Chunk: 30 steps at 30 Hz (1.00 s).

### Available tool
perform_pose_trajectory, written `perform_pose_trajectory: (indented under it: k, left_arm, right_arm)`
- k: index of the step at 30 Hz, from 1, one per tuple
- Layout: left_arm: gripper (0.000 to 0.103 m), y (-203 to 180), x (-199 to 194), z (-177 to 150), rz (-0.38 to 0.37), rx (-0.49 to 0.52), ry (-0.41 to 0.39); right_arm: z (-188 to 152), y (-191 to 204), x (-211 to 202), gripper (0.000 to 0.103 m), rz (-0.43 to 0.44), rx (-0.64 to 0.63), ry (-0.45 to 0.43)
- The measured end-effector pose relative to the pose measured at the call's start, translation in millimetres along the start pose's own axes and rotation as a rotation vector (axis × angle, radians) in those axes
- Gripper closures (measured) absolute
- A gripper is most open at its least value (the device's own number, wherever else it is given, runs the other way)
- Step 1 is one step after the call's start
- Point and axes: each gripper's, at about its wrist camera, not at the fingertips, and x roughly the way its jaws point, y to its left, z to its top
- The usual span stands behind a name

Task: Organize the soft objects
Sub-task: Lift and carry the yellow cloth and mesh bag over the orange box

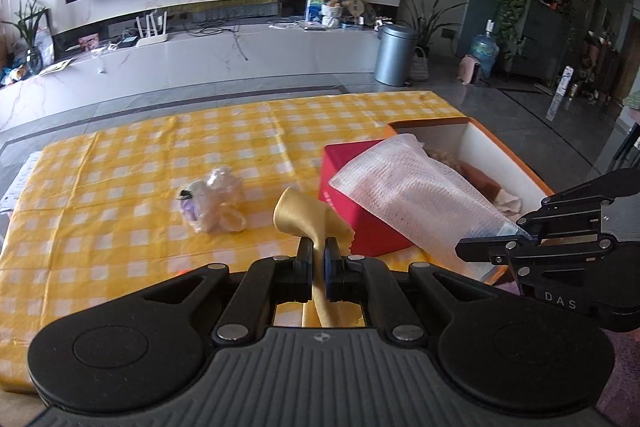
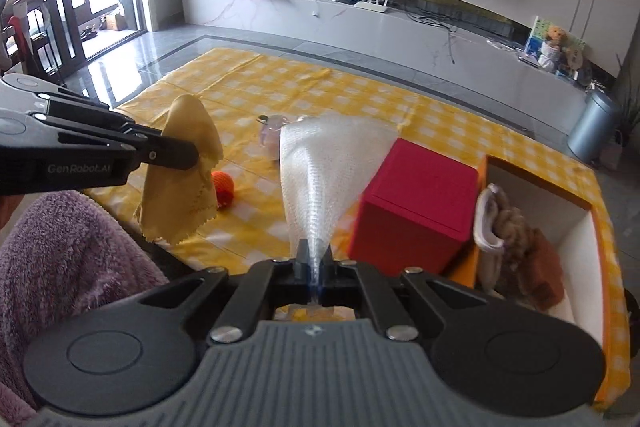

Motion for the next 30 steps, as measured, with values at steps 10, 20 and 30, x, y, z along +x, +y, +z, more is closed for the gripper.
perform_pose_trajectory:
  k: [10, 20, 30]
  left_arm:
    - [0.097, -88.3, 17.8, 30.2, -0.129, 0.137, -0.037]
    - [0.097, -150.0, 52.4, 50.8, -0.221, 0.211, -0.035]
    - [0.098, -183.7, 112.5, 51.3, -0.282, 0.245, 0.060]
  right_arm:
    - [-41.2, -67.2, -58.4, 0.103, -0.124, 0.100, -0.006]
    - [-61.8, -121.0, -81.9, 0.103, -0.226, 0.173, 0.004]
    - [-69.7, -166.8, -51.2, 0.103, -0.227, 0.257, 0.058]
